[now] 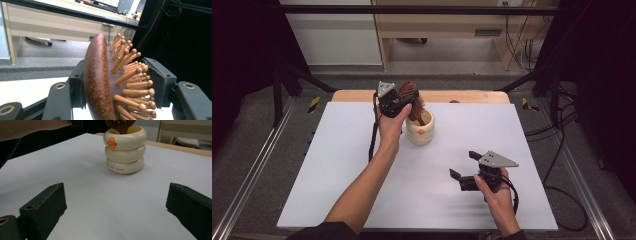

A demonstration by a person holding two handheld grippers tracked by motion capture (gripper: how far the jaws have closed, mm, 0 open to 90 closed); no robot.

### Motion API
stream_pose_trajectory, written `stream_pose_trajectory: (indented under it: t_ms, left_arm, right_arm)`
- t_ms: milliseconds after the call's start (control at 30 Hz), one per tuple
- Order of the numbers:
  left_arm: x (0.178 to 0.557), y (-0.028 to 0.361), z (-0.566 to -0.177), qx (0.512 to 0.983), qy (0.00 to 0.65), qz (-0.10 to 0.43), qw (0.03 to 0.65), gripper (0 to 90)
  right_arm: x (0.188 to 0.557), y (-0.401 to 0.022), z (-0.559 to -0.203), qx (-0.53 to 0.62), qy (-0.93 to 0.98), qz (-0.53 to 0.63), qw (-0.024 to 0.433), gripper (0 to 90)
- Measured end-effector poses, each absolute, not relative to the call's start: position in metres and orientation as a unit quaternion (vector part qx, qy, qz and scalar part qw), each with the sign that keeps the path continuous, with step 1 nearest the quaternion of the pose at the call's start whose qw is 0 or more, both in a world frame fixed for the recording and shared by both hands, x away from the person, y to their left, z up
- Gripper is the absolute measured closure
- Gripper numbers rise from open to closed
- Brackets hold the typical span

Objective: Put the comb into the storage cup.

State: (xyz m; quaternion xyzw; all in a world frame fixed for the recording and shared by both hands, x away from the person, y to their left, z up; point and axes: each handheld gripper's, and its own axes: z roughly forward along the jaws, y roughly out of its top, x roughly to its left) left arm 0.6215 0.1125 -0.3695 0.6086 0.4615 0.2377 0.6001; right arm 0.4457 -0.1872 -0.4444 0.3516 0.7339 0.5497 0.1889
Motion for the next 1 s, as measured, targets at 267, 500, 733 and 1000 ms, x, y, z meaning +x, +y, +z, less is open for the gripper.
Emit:
stream_pose_trajectory:
  t_ms: [267,500,733,1000]
  left_arm:
    - [0.6222,0.116,-0.3712,0.606,0.466,0.235,0.6,39.8]
    - [0.6222,0.1165,-0.3714,0.605,0.466,0.234,0.601,39.7]
    - [0.6222,0.1178,-0.3721,0.605,0.466,0.234,0.601,39.4]
    - [0.6227,0.1189,-0.3724,0.607,0.465,0.232,0.602,39.1]
  right_arm:
    - [0.446,-0.1867,-0.4449,0.351,0.735,0.549,0.187,3.4]
    - [0.4461,-0.186,-0.4453,0.35,0.737,0.548,0.185,3.4]
    - [0.446,-0.186,-0.4452,0.35,0.736,0.549,0.184,3.3]
    - [0.4463,-0.1858,-0.4455,0.349,0.738,0.548,0.184,3.3]
